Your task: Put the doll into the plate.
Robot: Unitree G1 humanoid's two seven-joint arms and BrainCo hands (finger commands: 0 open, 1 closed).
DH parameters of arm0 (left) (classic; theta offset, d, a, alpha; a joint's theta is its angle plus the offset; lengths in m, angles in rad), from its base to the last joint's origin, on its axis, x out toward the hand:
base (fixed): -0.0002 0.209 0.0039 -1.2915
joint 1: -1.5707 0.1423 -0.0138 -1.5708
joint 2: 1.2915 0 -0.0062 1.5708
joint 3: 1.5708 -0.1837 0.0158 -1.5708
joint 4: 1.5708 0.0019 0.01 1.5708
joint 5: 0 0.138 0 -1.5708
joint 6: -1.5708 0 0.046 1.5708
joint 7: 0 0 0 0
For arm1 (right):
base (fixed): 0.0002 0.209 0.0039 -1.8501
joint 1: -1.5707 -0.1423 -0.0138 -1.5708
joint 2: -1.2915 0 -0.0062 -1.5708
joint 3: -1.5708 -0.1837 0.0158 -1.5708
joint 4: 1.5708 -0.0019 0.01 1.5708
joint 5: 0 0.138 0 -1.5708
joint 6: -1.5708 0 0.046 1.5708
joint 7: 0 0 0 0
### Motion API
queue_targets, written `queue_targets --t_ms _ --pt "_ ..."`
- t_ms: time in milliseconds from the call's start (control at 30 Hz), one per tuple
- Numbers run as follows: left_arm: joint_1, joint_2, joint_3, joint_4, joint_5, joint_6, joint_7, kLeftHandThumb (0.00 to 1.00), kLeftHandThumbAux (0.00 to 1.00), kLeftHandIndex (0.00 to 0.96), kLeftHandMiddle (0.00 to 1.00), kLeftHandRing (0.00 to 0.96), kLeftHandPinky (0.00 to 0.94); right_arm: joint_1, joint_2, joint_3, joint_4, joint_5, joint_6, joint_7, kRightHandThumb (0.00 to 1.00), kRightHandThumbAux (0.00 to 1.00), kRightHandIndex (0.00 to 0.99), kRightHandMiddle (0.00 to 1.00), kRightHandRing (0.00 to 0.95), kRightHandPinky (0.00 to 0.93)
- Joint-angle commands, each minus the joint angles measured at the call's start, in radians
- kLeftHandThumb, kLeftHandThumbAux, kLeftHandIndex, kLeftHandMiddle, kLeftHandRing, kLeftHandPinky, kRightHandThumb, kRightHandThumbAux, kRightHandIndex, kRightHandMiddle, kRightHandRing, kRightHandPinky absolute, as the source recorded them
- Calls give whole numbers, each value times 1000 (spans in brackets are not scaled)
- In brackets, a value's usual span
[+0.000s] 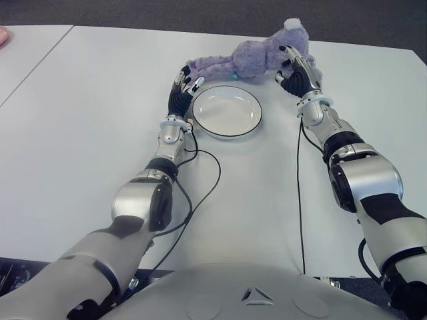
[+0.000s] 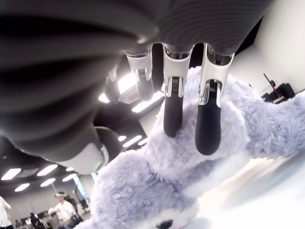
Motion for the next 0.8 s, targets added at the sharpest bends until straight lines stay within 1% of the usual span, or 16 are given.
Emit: queue_targets --t_ms 33,100,133,167,333,400,600,700,800 --pt "152 -45 5 123 -1 335 11 0 457 0 0 0 0 -22 -9 -10 3 19 -35 -17 705 687 62 0 258 559" --pt "153 -46 4 123 0 335 11 0 456 0 0 0 0 -27 -7 -15 3 23 -38 -17 763 688 76 5 259 566" --pt "154 -45 3 123 1 335 11 0 456 0 0 0 0 -29 -6 -19 3 26 -38 -18 773 688 79 7 260 567" --pt "154 -45 2 123 2 335 12 0 454 0 0 0 0 -31 -6 -22 3 28 -38 -19 811 690 93 17 258 569" --pt "154 -46 -1 123 6 331 13 0 453 0 0 0 0 -41 -6 -29 4 29 -21 -39 865 698 119 40 245 531" --pt "155 -47 0 123 4 328 12 0 453 0 0 0 0 -42 -6 -27 4 25 -17 -55 882 703 135 54 236 530" --pt "157 -51 11 122 -6 314 5 0 451 0 0 0 0 -47 -10 -6 5 0 -1 -96 894 709 154 76 248 544" --pt "160 -53 13 122 -8 309 3 0 447 0 0 0 0 -47 -12 4 6 -10 5 -107 880 708 154 81 261 550" --pt "160 -52 12 122 -8 311 0 0 445 0 0 0 0 -44 -15 9 10 -13 24 -95 853 706 154 85 270 553"
